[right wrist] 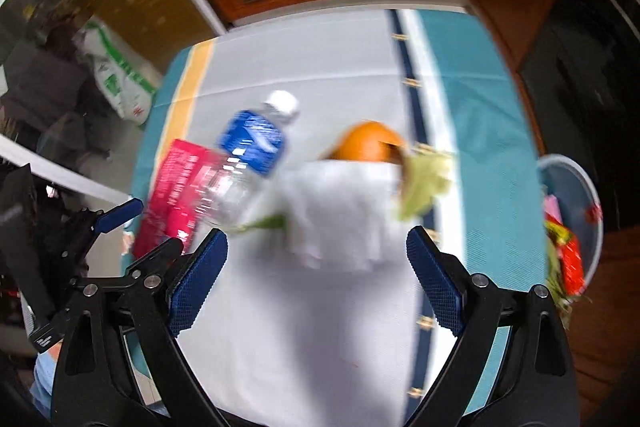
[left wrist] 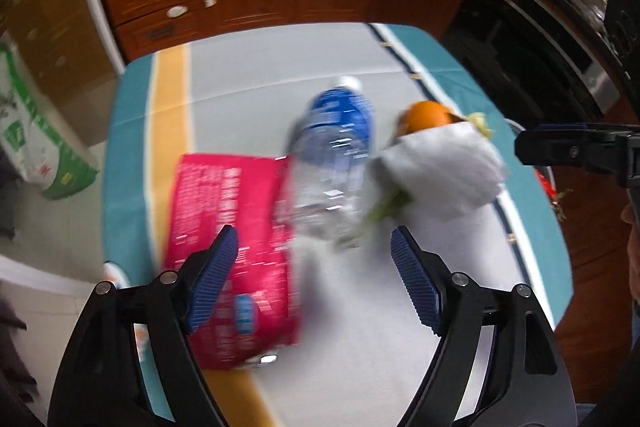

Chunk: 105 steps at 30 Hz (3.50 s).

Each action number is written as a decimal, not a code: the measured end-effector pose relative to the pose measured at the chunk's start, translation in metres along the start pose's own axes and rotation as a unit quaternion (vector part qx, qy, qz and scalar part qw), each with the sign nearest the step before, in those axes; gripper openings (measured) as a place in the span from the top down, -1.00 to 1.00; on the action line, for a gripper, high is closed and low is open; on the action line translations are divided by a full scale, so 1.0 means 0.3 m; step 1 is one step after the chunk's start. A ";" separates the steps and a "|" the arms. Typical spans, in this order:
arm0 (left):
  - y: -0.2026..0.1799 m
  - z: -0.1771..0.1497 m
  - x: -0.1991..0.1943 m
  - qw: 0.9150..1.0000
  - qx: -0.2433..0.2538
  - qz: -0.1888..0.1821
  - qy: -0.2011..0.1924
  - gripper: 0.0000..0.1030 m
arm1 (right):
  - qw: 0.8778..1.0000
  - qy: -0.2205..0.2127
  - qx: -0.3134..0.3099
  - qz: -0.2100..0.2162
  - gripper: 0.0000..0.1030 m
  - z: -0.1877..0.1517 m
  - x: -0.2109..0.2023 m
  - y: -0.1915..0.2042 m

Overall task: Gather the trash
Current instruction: 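Grasp the pink snack wrapper with the left tool while the right tool grasps the water bottle, then lift the wrapper and bottle and carry them over the teal bin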

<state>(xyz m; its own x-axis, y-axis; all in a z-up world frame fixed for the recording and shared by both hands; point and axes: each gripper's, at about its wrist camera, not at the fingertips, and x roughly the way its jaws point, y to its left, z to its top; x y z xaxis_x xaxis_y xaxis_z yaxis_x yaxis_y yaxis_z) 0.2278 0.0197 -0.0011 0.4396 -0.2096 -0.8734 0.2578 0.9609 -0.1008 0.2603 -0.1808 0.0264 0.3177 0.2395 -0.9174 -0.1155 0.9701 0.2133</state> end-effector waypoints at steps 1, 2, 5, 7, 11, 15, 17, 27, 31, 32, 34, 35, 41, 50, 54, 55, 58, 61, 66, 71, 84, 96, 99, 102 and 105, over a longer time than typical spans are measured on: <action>0.035 -0.008 0.000 1.000 -0.002 0.006 0.000 -0.55 | 1.000 0.005 -0.006 0.004 -0.70 0.015 0.027 0.041; 0.079 -0.022 0.002 1.000 -0.004 0.014 0.002 -0.56 | 1.000 0.011 -0.011 0.008 -0.70 0.027 0.054 0.075; 0.167 -0.059 0.018 0.999 -0.014 0.032 0.011 -0.61 | 0.999 0.026 -0.019 0.018 -0.70 0.062 0.134 0.158; 0.213 -0.080 0.035 0.999 -0.022 0.035 0.019 -0.63 | 0.999 0.036 -0.023 0.020 -0.70 0.073 0.184 0.193; 0.275 -0.111 0.068 0.998 -0.030 0.032 0.036 -0.63 | 0.998 0.056 -0.013 0.030 -0.70 0.096 0.278 0.237; 0.294 -0.124 0.101 0.998 -0.026 0.020 0.047 -0.64 | 0.997 0.069 0.002 0.033 -0.70 0.108 0.343 0.238; 0.301 -0.127 0.125 0.998 -0.024 0.015 0.053 -0.64 | 0.996 0.078 0.011 0.034 -0.70 0.113 0.375 0.239; 0.258 -0.115 0.202 0.998 -0.014 -0.004 0.068 -0.89 | 0.996 0.081 0.019 0.042 -0.70 0.106 0.461 0.239; 0.211 -0.117 0.219 0.998 0.012 0.014 0.065 -0.92 | 0.997 0.071 -0.003 0.037 -0.37 0.082 0.466 0.255; 0.203 -0.117 0.222 0.998 0.014 0.017 0.064 -0.92 | 0.997 0.072 -0.004 0.038 -0.27 0.079 0.467 0.255; 0.188 -0.116 0.226 0.998 0.018 0.017 0.061 -0.92 | 0.997 0.064 -0.016 0.033 -0.25 0.071 0.456 0.255; 0.178 -0.116 0.227 0.998 0.019 0.013 0.059 -0.92 | 0.998 0.060 -0.023 0.029 -0.24 0.066 0.449 0.255; 0.119 -0.117 0.218 0.998 0.033 0.019 0.041 -0.42 | 0.998 0.041 -0.032 0.034 -0.19 0.047 0.388 0.239; 0.037 -0.109 0.133 0.999 0.041 0.014 0.015 0.76 | 0.998 0.017 -0.031 0.044 -0.19 0.021 0.278 0.183; 0.014 -0.109 0.089 0.999 0.040 0.023 0.004 0.78 | 0.998 0.010 -0.031 0.050 -0.19 0.004 0.241 0.175; 0.008 -0.108 0.075 0.999 0.039 0.024 0.002 0.78 | 0.998 0.006 -0.031 0.051 -0.19 -0.001 0.227 0.173; -0.008 -0.106 0.033 0.999 0.039 0.029 -0.008 0.78 | 0.998 -0.006 -0.031 0.057 -0.19 -0.014 0.182 0.165; -0.029 -0.108 -0.021 0.998 0.041 0.033 -0.019 0.78 | 0.997 -0.017 -0.029 0.062 -0.19 -0.024 0.142 0.154; -0.065 -0.109 -0.097 0.998 0.038 0.038 -0.033 0.78 | 0.997 -0.038 -0.026 0.069 -0.19 -0.061 0.064 0.114; -0.118 -0.093 -0.185 0.997 0.046 0.033 -0.055 0.78 | 0.995 -0.067 -0.027 0.071 -0.16 -0.106 -0.028 0.061; -0.370 -0.029 -0.209 0.993 0.103 0.009 -0.064 0.78 | 0.997 -0.065 -0.006 0.046 0.91 -0.214 -0.090 -0.203; -0.307 -0.091 -0.109 0.996 0.082 0.013 -0.022 0.78 | 0.977 0.068 -0.176 0.101 -0.64 -0.447 0.043 0.001; -0.280 -0.112 -0.117 0.997 0.074 0.011 -0.023 0.78 | 0.963 0.115 -0.232 0.070 -0.66 -0.503 0.129 0.081; -0.251 -0.123 -0.132 0.998 0.065 0.008 -0.024 0.78 | 0.957 0.124 -0.259 0.042 -0.66 -0.523 0.178 0.116; -0.232 -0.130 -0.149 0.998 0.059 0.005 -0.028 0.78 | 0.957 0.128 -0.256 0.044 -0.47 -0.538 0.210 0.124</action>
<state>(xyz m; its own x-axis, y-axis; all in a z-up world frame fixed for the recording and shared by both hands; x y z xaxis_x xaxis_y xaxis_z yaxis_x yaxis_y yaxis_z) 0.1566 -0.0306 0.0264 0.4884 -0.2131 -0.8462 0.3516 0.9356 -0.0326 0.1243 -0.1356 -0.0778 0.0512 0.2386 -0.9698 -0.5983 0.7848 0.1615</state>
